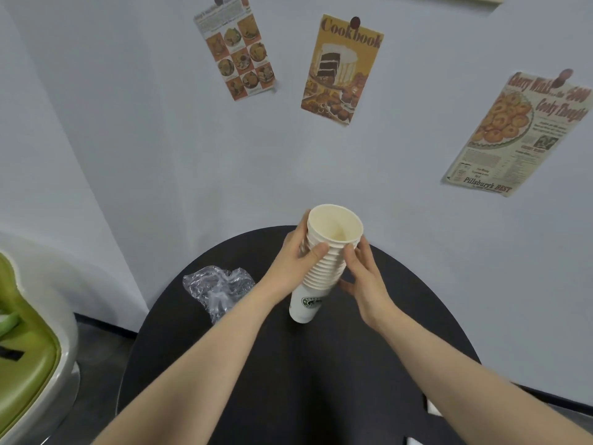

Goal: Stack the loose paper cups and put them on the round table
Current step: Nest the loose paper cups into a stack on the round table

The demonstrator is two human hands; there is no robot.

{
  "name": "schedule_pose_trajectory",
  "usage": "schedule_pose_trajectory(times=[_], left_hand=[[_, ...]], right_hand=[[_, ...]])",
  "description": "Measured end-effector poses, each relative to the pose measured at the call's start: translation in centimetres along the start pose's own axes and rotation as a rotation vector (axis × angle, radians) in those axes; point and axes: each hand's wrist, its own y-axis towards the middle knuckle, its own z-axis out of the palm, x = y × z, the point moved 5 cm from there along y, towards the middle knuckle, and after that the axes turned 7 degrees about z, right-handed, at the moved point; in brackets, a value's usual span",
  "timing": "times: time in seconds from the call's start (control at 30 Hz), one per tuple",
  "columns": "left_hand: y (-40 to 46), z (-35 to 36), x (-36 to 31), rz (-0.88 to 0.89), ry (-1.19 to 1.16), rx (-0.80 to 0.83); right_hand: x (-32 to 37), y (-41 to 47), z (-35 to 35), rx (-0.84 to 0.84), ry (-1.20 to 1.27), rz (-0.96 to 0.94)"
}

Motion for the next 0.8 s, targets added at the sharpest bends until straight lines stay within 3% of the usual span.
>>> schedule_pose_trajectory(times=[0.27,0.5,0.8], left_hand=[[8.8,-5.0,1.6,-0.089,-0.018,-0.073],[13.8,-7.9,5.0,-0.125,-0.088,-0.166],[17.1,-10.7,7.2,-0.158,-0.057,-0.206]], right_hand=[[2.7,10.9,1.7,0.016,0.036,0.069],[0.9,19.5,3.4,-0.057,0.146,0.149],[-1.1,24.4,4.9,-0.135,0.159,0.09]])
